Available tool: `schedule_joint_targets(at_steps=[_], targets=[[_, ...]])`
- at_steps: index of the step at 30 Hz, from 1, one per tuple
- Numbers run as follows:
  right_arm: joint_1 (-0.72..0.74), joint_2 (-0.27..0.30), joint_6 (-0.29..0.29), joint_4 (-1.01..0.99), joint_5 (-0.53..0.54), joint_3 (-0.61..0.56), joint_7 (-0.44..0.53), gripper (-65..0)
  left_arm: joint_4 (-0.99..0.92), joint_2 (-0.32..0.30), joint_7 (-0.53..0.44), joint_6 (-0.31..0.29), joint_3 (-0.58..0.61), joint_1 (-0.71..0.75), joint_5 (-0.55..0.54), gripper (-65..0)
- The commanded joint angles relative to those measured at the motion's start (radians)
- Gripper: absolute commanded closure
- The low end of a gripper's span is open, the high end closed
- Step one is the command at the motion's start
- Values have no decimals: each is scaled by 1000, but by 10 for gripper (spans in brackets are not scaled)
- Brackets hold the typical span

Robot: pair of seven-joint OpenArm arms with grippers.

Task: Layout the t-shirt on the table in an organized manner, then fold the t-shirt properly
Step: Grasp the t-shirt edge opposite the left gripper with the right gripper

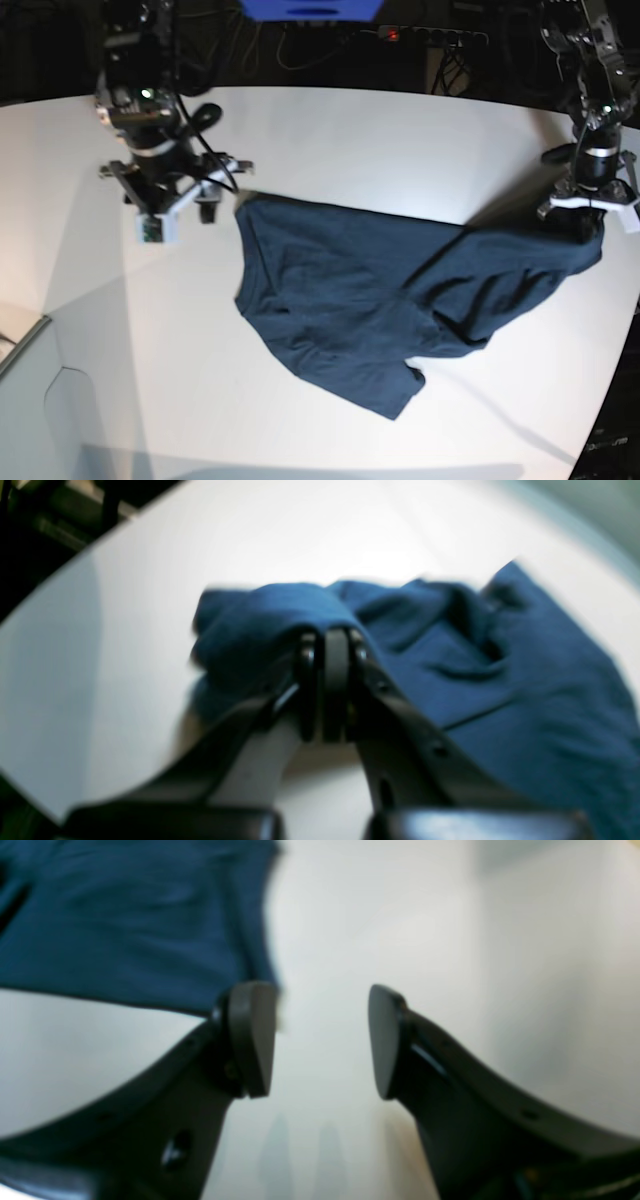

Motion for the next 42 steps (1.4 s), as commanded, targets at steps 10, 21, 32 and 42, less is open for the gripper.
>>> schedule_joint_targets(at_steps=[10, 21, 32, 42], targets=[[274, 2, 3, -350, -7, -134, 23, -390, -43, -53, -24, -4, -7, 51, -4, -1], [509, -1, 3, -686, -7, -216, 33, -390, -44, -51, -26, -4, -7, 67, -4, -1], [515, -3, 3, -749, -7, -216, 35, -198, -44, -51, -26, -4, -7, 59, -3, -1], [444, 2, 192, -660, -7, -206, 33, 0, -44, -51, -32, -4, -7, 58, -3, -1]])
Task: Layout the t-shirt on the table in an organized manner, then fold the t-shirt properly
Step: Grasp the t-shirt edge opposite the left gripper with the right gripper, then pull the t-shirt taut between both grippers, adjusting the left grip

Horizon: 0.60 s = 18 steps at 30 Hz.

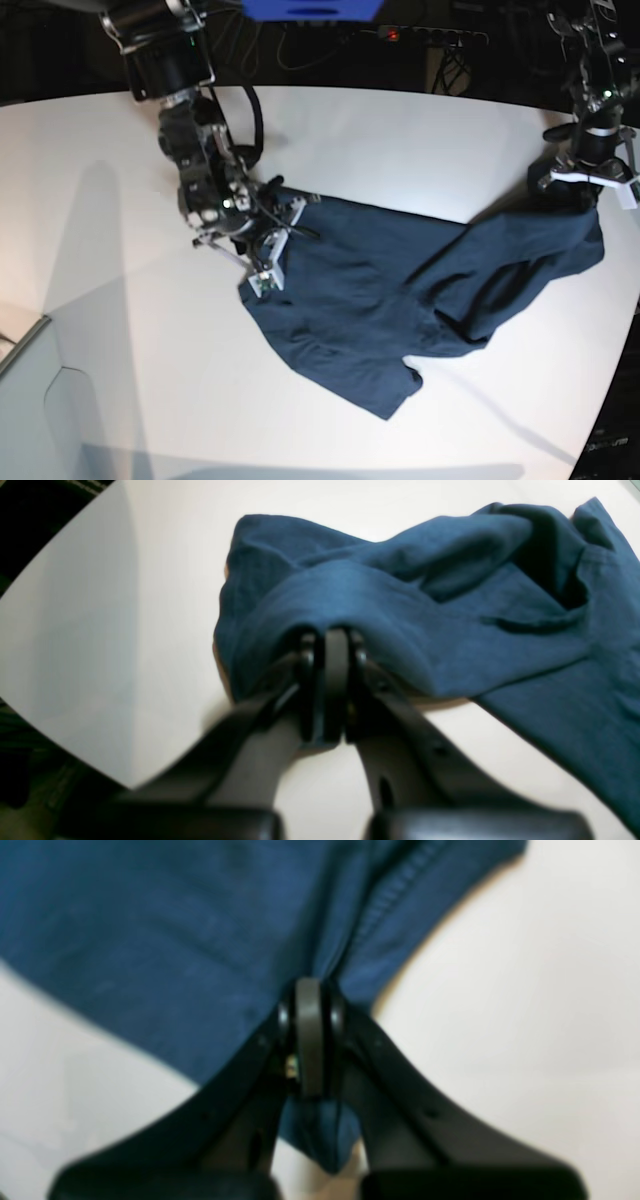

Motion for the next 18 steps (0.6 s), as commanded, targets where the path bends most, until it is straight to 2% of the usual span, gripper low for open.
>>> schedule_joint_targets(at_steps=[1, 6, 14, 18], targets=[[0, -3, 17, 54, 6, 0, 18, 0, 15, -12, -28, -2, -7, -2, -1, -1], [-55, 13, 16, 237, 1, 6, 7, 0, 15, -12, -28, -2, -7, -2, -1, -1], [-119, 22, 20, 378, 1, 212, 15, 0, 27, -12, -30, -2, -7, -2, -8, -1], [-168, 34, 22, 500, 2, 275, 20, 0, 26, -6, -30, -2, -5, -16, -8, -1]])
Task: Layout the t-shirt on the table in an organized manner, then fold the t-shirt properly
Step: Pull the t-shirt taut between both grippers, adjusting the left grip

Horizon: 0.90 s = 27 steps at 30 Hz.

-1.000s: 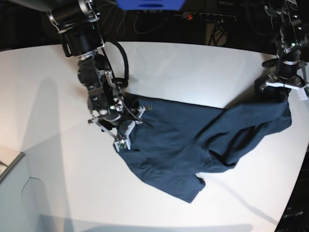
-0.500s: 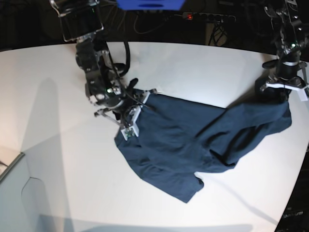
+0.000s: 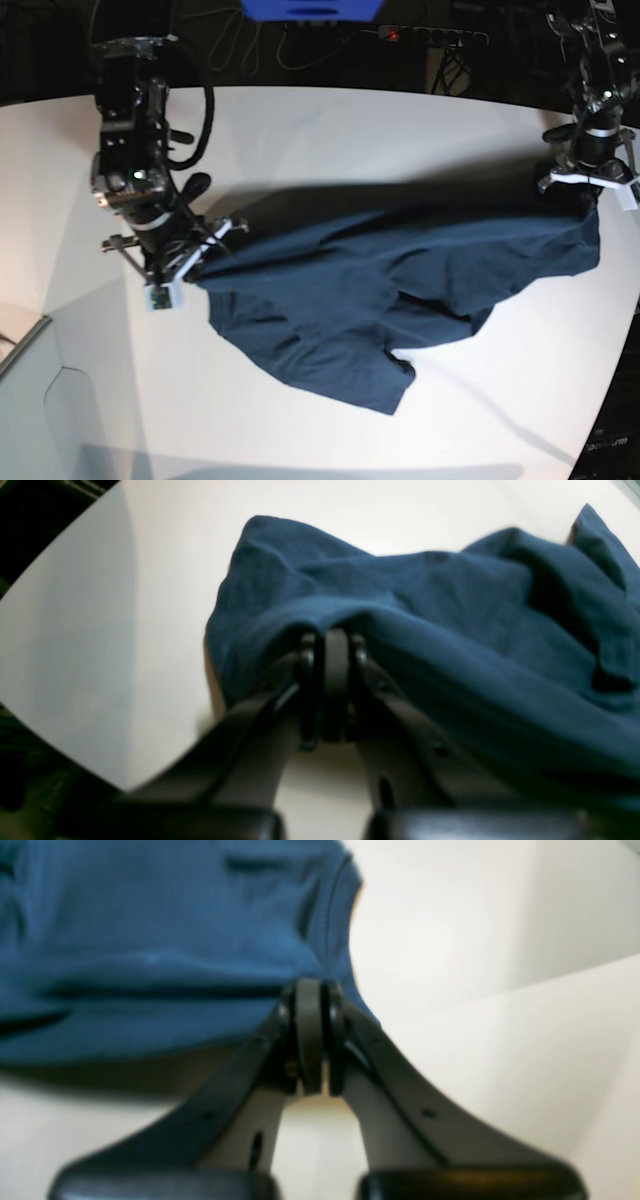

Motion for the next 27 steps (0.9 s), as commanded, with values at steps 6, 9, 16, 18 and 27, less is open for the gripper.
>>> schedule_joint_targets(at_steps=[6, 9, 16, 18, 27], targets=[[-50, 2, 10, 182, 4, 95, 24, 0, 20, 19, -21, -2, 4, -51, -5, -1], [-91, -3, 10, 237, 7, 158, 36, 0, 24, 41, -20, -2, 10, -42, -7, -1], [-166, -17, 10, 232, 7, 235, 137, 0, 104, 62, -21, -2, 91, 73, -5, -1], [-171, -18, 10, 220, 7, 243, 142, 0, 121, 62, -21, -2, 108, 113, -5, -1], [-185, -17, 10, 217, 7, 240, 140, 0, 4, 62, -24, 0, 100, 217, -4, -1]])
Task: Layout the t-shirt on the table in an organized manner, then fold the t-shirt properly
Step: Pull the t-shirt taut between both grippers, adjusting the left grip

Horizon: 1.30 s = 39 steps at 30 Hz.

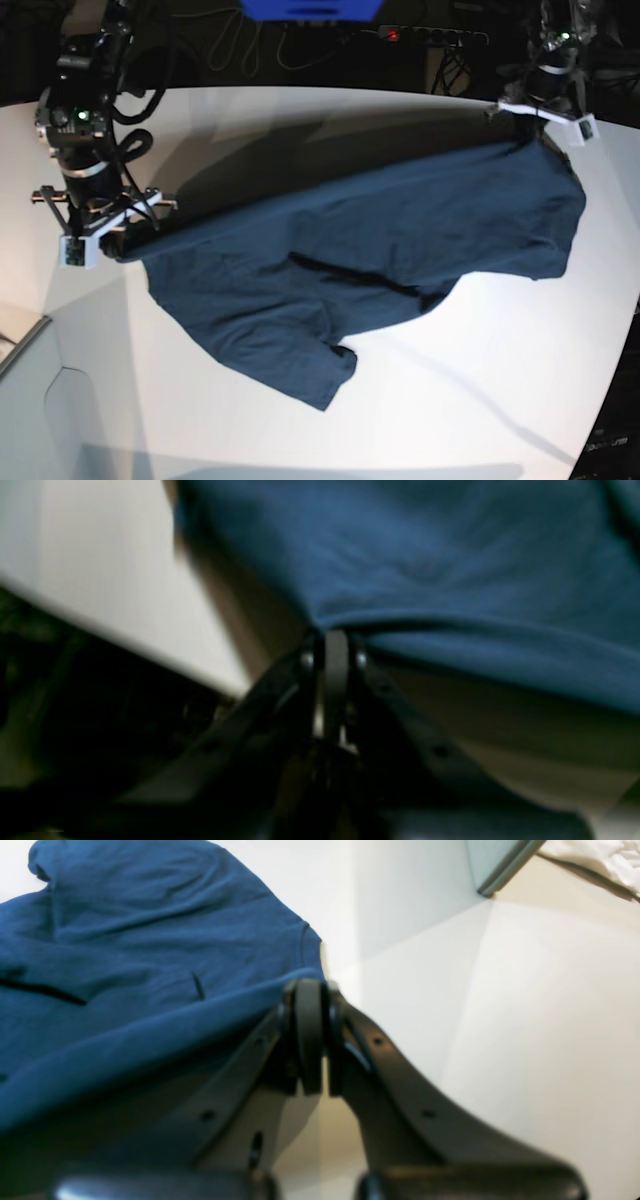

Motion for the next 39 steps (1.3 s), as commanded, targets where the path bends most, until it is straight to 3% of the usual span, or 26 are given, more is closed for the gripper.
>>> schedule_joint_targets(at_steps=[1, 8, 10, 13, 15, 20, 28, 39], targets=[[6, 5, 5, 17, -3, 1, 31, 0, -3, -9, -27, 9, -7, 7, 2, -1], [6, 4, 5, 17, -3, 0, 24, 0, -36, -9, -23, 8, -7, 7, 1, -29], [4, 4, 5, 16, -3, 0, 24, 0, -29, -9, -23, 8, -8, 13, 1, -88], [6, 4, 5, -10, -3, 0, 22, 0, 10, -7, -21, 11, -8, 27, -17, -230], [7, 4, 5, -38, -3, 0, 24, 0, 39, -7, -21, 11, -8, 53, -47, -266], [7, 4, 5, -84, -3, 3, 31, 0, 108, -6, -23, 15, -39, 96, -96, -271], [6, 4, 5, -85, -3, 0, 31, 0, 40, 3, -21, 9, -182, 18, -106, -271], [4, 5, 5, -85, -3, 0, 24, 0, -47, 3, -21, 9, -186, -130, -97, -271]])
